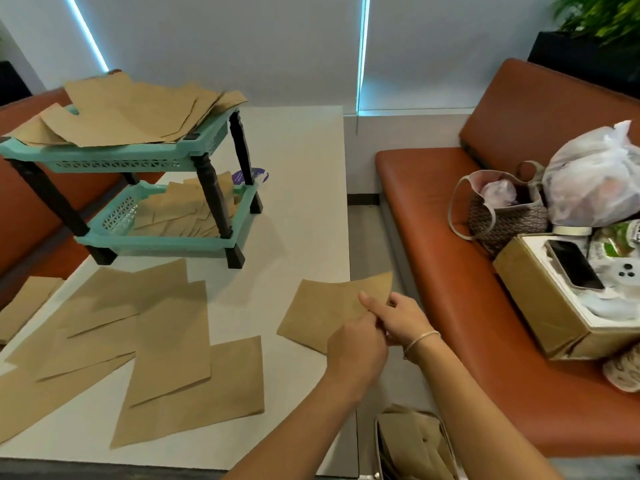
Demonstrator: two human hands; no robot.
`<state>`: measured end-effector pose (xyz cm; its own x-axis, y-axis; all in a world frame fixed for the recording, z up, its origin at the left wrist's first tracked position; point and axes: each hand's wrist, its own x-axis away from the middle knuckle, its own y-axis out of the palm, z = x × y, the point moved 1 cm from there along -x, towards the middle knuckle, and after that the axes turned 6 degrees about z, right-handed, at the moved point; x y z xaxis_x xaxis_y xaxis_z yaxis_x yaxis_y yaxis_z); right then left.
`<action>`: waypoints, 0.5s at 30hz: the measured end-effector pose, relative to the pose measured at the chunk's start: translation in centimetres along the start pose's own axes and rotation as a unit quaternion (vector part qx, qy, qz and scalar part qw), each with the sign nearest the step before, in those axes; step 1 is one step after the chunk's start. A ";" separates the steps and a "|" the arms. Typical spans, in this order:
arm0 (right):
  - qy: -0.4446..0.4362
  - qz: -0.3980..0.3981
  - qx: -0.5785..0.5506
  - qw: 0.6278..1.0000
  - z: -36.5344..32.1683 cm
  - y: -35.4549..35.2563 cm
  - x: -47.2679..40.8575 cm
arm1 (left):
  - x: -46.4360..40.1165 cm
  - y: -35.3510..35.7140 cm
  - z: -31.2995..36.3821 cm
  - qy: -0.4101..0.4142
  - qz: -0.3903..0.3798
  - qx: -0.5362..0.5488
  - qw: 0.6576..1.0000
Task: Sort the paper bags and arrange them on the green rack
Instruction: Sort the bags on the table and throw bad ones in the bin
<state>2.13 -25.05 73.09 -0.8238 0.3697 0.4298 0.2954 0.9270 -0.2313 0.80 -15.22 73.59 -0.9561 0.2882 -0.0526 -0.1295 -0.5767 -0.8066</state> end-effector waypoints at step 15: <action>0.082 0.132 0.398 0.904 13.8 -10.8 -3.0 | -2.7 6.0 2.9 0.060 -0.113 0.060 0.990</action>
<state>-5.25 -37.02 62.20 -0.6732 0.6365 0.3764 -0.0239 0.4900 -0.8714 1.85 -21.67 70.56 -0.8620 0.5049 0.0446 -0.3727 -0.5717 -0.7310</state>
